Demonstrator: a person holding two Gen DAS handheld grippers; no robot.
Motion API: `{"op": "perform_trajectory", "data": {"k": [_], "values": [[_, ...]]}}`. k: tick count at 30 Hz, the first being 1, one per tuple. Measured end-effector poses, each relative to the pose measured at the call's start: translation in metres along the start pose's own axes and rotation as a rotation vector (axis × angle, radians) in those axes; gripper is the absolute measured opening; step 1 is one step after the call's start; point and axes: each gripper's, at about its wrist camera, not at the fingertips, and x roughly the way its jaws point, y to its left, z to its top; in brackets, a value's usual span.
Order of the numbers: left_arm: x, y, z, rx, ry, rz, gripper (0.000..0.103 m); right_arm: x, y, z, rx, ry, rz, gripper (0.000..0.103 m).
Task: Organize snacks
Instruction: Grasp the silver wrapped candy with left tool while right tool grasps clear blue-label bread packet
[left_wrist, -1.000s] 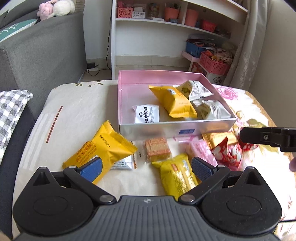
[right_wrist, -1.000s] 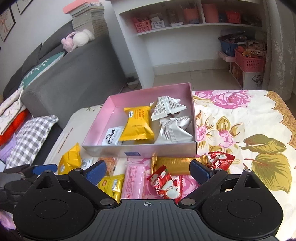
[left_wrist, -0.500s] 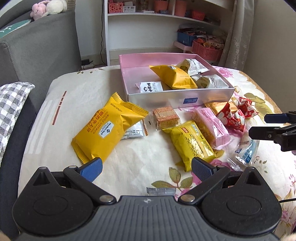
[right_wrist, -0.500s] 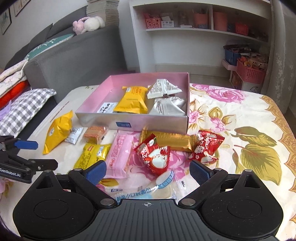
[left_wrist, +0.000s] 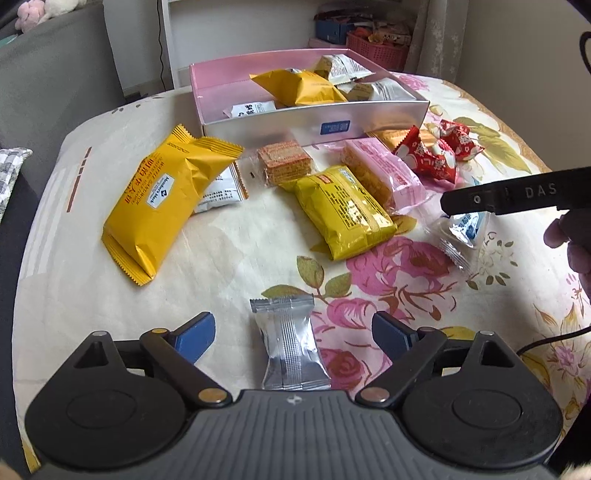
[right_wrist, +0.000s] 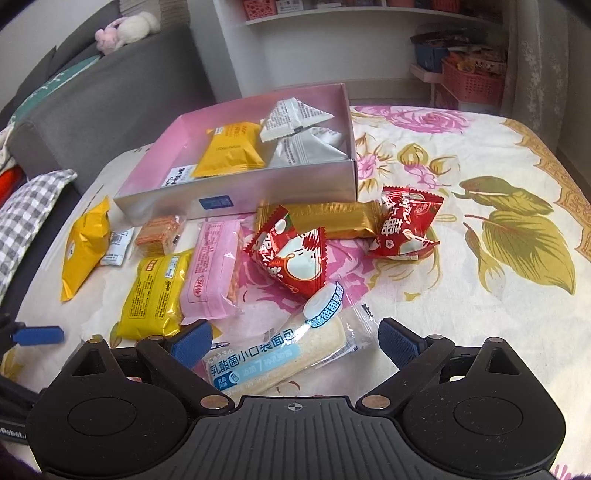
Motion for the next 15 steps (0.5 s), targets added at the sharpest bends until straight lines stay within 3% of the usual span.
{"op": "perform_trajectory", "data": {"k": [6, 15], "values": [[-0.001, -0.001, -0.007, 0.028, 0.021, 0.006, 0.077, 0.009, 0.007, -0.006, -0.102, 0.0, -0.053, 0.098], [-0.004, 0.005, -0.006, 0.024, 0.014, 0.011, 0.063, -0.005, -0.001, -0.02, -0.241, 0.021, -0.054, 0.098]]}}
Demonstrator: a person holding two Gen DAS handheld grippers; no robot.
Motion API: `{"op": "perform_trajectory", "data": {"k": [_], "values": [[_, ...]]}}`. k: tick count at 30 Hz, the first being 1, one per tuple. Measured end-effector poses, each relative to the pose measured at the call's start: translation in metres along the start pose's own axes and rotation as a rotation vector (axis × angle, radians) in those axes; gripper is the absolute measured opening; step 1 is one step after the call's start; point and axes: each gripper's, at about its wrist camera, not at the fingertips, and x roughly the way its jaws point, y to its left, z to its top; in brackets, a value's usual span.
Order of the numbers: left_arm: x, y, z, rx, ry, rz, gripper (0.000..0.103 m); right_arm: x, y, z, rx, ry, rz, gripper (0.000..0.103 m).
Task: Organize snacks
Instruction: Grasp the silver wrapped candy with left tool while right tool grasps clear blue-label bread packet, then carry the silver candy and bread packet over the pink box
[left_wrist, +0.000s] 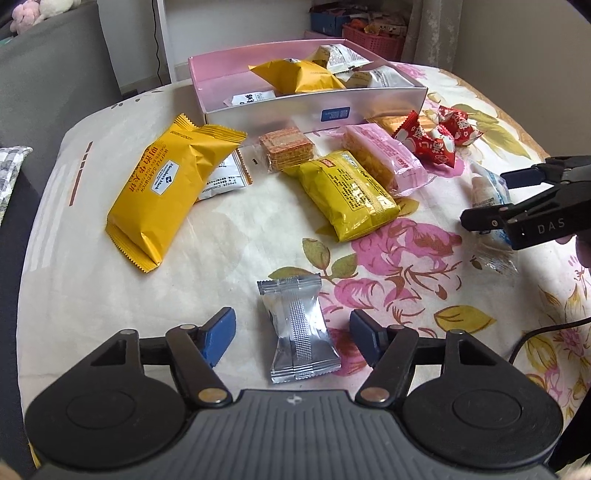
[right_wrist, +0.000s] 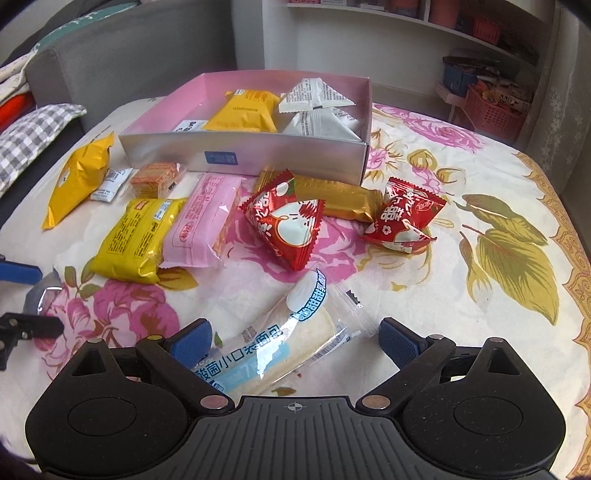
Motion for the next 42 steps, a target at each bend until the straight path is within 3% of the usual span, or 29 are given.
{"op": "perform_trajectory", "data": {"k": [6, 16, 19, 22, 25, 26, 28, 33, 42], "values": [[-0.002, 0.001, -0.001, -0.01, -0.002, 0.016, 0.053, -0.012, -0.009, -0.009, -0.044, 0.016, -0.017, 0.098], [-0.001, -0.002, 0.003, -0.043, -0.008, 0.006, 0.026, -0.017, -0.021, -0.017, 0.115, 0.084, 0.081, 0.097], [-0.001, -0.001, 0.004, -0.056, -0.007, -0.001, 0.025, -0.015, -0.016, -0.016, 0.104, 0.078, 0.065, 0.097], [-0.001, -0.001, 0.005, -0.066, -0.01, -0.002, 0.024, -0.015, -0.007, -0.015, 0.061, 0.061, 0.035, 0.087], [-0.001, -0.001, 0.005, -0.077, -0.012, -0.003, 0.023, -0.019, 0.002, -0.013, 0.01, 0.027, 0.036, 0.057], [-0.001, -0.001, 0.005, -0.081, -0.013, -0.003, 0.023, -0.021, 0.005, -0.011, -0.002, 0.023, 0.045, 0.039], [0.0, -0.001, 0.005, -0.098, -0.015, 0.0, 0.022, -0.021, 0.009, -0.009, -0.006, 0.03, 0.053, 0.025], [-0.003, -0.002, 0.011, -0.117, -0.032, -0.016, 0.022, -0.02, 0.014, -0.002, -0.012, 0.037, 0.056, 0.02], [-0.01, 0.004, 0.018, -0.147, -0.067, -0.025, 0.021, -0.031, -0.001, 0.013, 0.119, 0.033, 0.137, 0.019]]}}
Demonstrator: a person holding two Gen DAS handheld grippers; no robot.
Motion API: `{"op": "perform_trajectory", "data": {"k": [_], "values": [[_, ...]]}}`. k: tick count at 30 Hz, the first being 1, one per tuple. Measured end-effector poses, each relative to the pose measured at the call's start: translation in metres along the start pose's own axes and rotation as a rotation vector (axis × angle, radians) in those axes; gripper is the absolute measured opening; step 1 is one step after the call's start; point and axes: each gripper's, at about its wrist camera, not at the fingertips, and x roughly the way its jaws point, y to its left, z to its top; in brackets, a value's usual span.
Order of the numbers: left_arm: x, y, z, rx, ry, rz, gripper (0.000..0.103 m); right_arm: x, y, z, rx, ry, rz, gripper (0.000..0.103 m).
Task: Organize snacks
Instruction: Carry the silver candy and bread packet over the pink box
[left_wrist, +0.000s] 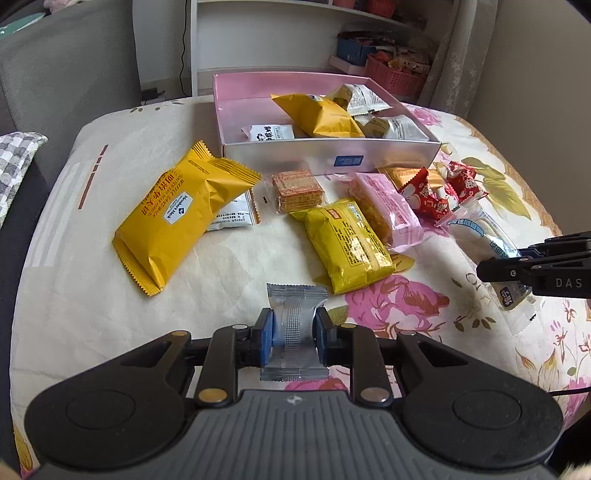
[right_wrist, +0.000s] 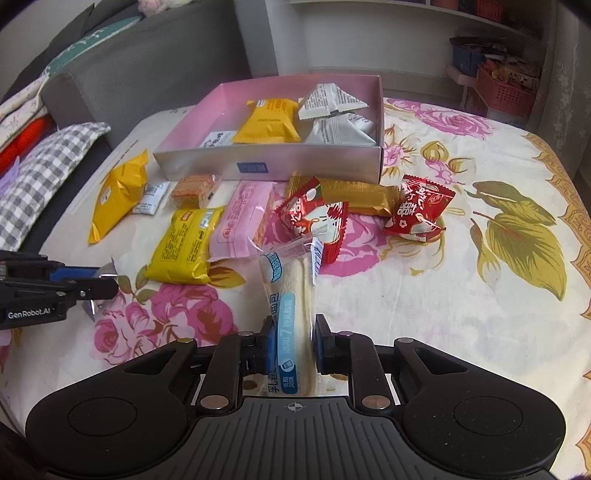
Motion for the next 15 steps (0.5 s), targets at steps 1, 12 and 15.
{"op": "perform_trajectory", "data": {"k": [1, 12, 15], "values": [[-0.001, 0.001, 0.001, -0.005, -0.005, -0.001, 0.021, -0.003, -0.001, 0.002, 0.012, -0.005, 0.012, 0.019], [-0.007, 0.001, 0.03, -0.043, -0.067, -0.012, 0.021, -0.019, -0.006, 0.031, 0.084, -0.073, 0.057, 0.019], [-0.009, 0.0, 0.041, -0.055, -0.093, -0.018, 0.021, -0.017, -0.005, 0.043, 0.103, -0.085, 0.069, 0.019]]}}
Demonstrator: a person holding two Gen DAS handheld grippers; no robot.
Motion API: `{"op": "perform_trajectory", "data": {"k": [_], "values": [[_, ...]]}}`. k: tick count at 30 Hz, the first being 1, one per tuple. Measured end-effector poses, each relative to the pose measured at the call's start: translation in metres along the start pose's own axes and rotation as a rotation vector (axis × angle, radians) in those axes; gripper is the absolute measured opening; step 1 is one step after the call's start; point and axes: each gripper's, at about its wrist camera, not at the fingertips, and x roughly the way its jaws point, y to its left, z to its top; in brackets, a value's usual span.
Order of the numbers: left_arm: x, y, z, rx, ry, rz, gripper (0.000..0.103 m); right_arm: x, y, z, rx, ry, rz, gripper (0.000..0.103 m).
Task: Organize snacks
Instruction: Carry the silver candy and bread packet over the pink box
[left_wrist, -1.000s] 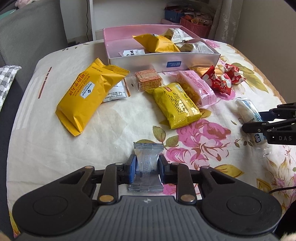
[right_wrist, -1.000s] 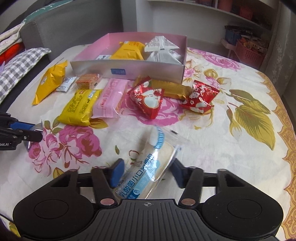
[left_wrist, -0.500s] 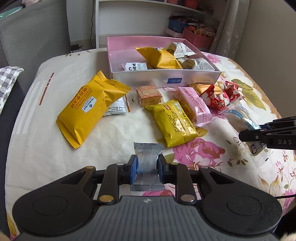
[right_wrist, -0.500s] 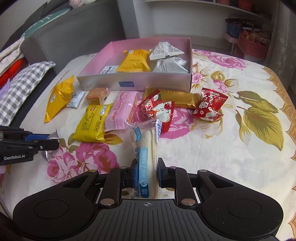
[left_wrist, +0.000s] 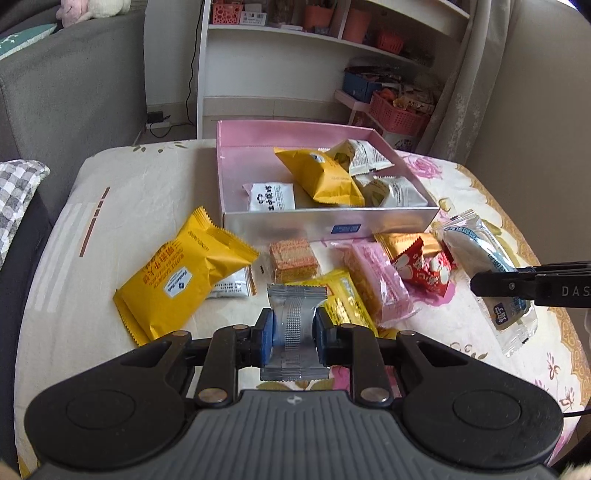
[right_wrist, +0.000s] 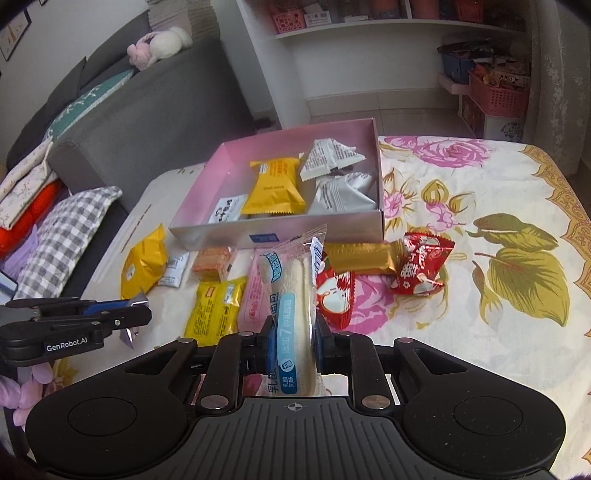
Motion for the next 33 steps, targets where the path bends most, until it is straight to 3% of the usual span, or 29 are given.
{"op": "perform_trajectory", "data": {"k": [10, 15, 19, 33], "values": [[0.02, 0.009, 0.032, -0.115, -0.043, 0.029, 0.021, 0.023, 0.005, 0.034, 0.08, -0.029, 0.049, 0.019], [0.027, 0.018, 0.048, -0.198, -0.103, 0.027, 0.021, 0.036, 0.004, 0.044, 0.121, -0.05, 0.07, 0.019], [0.037, 0.017, 0.055, -0.205, -0.178, 0.045, 0.021, 0.045, 0.01, 0.052, 0.12, -0.086, 0.083, 0.019], [0.07, 0.021, 0.065, -0.185, -0.229, 0.047, 0.021, 0.076, 0.022, 0.066, 0.116, -0.108, 0.095, 0.019]]}}
